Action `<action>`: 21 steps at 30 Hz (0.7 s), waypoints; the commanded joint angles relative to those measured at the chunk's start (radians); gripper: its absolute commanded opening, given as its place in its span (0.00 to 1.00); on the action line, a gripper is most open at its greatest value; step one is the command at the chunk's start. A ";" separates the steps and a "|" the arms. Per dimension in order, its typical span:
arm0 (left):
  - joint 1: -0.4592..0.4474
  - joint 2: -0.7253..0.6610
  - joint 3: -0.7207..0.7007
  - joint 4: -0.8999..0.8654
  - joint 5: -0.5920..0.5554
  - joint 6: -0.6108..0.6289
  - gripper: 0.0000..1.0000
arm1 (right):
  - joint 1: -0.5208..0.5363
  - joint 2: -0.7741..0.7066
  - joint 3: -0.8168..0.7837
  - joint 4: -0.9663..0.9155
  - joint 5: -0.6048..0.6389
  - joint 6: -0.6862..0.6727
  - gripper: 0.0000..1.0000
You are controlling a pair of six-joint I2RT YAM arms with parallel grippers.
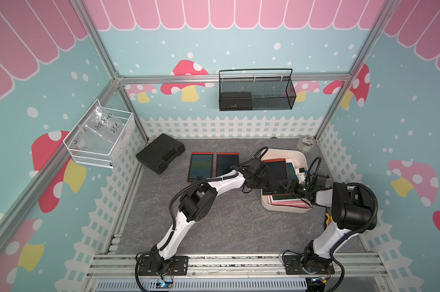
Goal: Take out the writing tablet from the storage box
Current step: Pick up the writing tablet from the storage box.
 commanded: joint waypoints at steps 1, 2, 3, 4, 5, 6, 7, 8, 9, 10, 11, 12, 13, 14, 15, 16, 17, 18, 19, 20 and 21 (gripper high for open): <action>0.015 -0.087 -0.036 0.043 0.007 0.012 0.52 | -0.004 -0.022 0.000 -0.004 -0.022 -0.022 0.39; 0.020 -0.099 -0.044 0.043 0.008 0.015 0.52 | -0.005 -0.023 0.000 -0.005 -0.022 -0.022 0.38; 0.023 -0.112 -0.054 0.047 0.009 0.015 0.52 | -0.005 -0.023 0.000 -0.002 -0.025 -0.022 0.37; 0.027 -0.123 -0.066 0.054 0.013 0.015 0.52 | -0.005 -0.023 0.000 -0.003 -0.025 -0.022 0.36; 0.033 -0.133 -0.079 0.063 0.016 0.014 0.52 | -0.006 -0.025 0.000 -0.003 -0.023 -0.021 0.35; 0.037 -0.143 -0.089 0.067 0.016 0.012 0.52 | -0.005 -0.025 0.000 -0.001 -0.026 -0.021 0.34; 0.039 -0.150 -0.099 0.072 0.016 0.012 0.52 | -0.006 -0.025 0.000 -0.002 -0.026 -0.021 0.33; 0.043 -0.155 -0.106 0.076 0.017 0.012 0.52 | -0.005 -0.027 -0.001 -0.001 -0.025 -0.020 0.33; 0.046 -0.158 -0.112 0.076 0.018 0.012 0.52 | -0.005 -0.027 -0.002 -0.002 -0.024 -0.019 0.32; 0.048 -0.162 -0.116 0.077 0.020 0.012 0.52 | -0.006 -0.027 -0.001 -0.001 -0.025 -0.019 0.32; 0.050 -0.163 -0.120 0.079 0.020 0.012 0.52 | -0.005 -0.027 0.000 0.000 -0.025 -0.018 0.31; 0.051 -0.165 -0.124 0.082 0.021 0.011 0.52 | -0.005 -0.028 0.000 0.000 -0.025 -0.018 0.31; 0.051 -0.164 -0.126 0.084 0.023 0.011 0.52 | -0.005 -0.028 0.000 0.000 -0.024 -0.018 0.30; 0.052 -0.165 -0.126 0.084 0.025 0.012 0.52 | -0.006 -0.027 0.000 0.000 -0.025 -0.018 0.29; 0.052 -0.164 -0.126 0.084 0.025 0.011 0.52 | -0.005 -0.027 0.000 0.001 -0.026 -0.017 0.29; 0.053 -0.164 -0.126 0.084 0.025 0.011 0.52 | -0.006 -0.025 0.002 0.002 -0.026 -0.016 0.28; 0.054 -0.164 -0.126 0.084 0.026 0.011 0.52 | -0.005 -0.025 0.001 0.004 -0.029 -0.015 0.28; 0.054 -0.165 -0.125 0.083 0.025 0.012 0.52 | -0.006 -0.025 0.002 0.007 -0.030 -0.012 0.28; 0.054 -0.164 -0.125 0.083 0.026 0.012 0.52 | -0.005 -0.024 0.000 0.012 -0.035 -0.009 0.28; 0.056 -0.164 -0.125 0.084 0.027 0.011 0.52 | -0.005 -0.025 0.001 0.016 -0.034 -0.006 0.27; 0.056 -0.163 -0.125 0.085 0.026 0.011 0.52 | -0.005 -0.026 0.001 0.017 -0.035 -0.004 0.27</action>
